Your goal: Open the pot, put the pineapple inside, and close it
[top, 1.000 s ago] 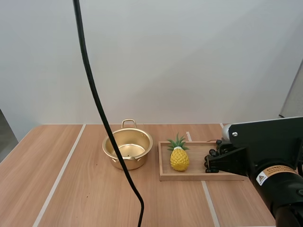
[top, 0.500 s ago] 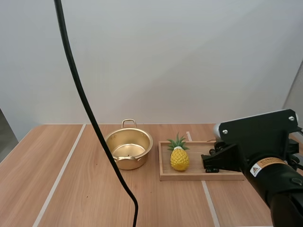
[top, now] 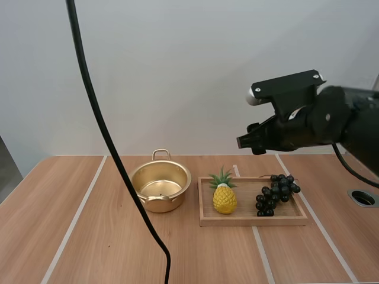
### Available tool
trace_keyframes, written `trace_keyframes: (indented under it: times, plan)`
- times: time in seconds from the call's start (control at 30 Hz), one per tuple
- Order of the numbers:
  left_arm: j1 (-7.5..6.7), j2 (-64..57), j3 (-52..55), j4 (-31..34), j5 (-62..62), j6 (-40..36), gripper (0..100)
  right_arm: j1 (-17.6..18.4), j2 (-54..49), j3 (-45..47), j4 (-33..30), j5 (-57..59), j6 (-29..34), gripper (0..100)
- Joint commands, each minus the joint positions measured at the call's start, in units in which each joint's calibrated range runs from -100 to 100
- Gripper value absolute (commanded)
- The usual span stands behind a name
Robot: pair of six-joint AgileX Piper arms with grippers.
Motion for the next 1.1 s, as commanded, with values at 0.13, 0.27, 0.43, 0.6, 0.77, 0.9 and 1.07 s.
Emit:
trace_keyframes:
  times: [0.13, 0.27, 0.43, 0.6, 0.77, 0.9, 1.07]
  plan:
    - [-0.06, -0.3, 0.1, 3.1, -0.4, -0.6, 0, 3.0, 13.6, -8.3, 6.3, 12.6, -5.1, 100]
    - [-0.06, -0.3, 0.1, 3.2, 1.2, -0.6, 0, 4.2, 17.9, -8.5, 6.3, 12.1, -5.1, 100]
    - [-0.06, -0.3, 0.1, 3.2, 1.9, -0.6, 0, 4.3, 21.6, -8.5, 6.3, 12.1, -5.1, 100]
    - [-0.06, -0.3, 0.1, 3.2, 1.9, -0.6, 0, 4.3, 25.6, -8.5, 6.3, 12.1, -5.1, 100]
    - [-0.06, -0.3, 0.1, 3.2, 1.9, -0.6, 0, 4.3, 29.5, -8.5, 7.7, 11.9, -5.1, 100]
    - [-0.06, -0.3, 0.1, 3.2, 1.9, -0.6, 0, 4.3, 32.1, -8.5, 8.4, 11.7, -5.1, 100]
    - [-0.06, -0.3, 0.1, 3.2, 1.9, -0.6, 0, 4.3, 34.6, -8.5, 8.4, 12.5, -4.7, 100]
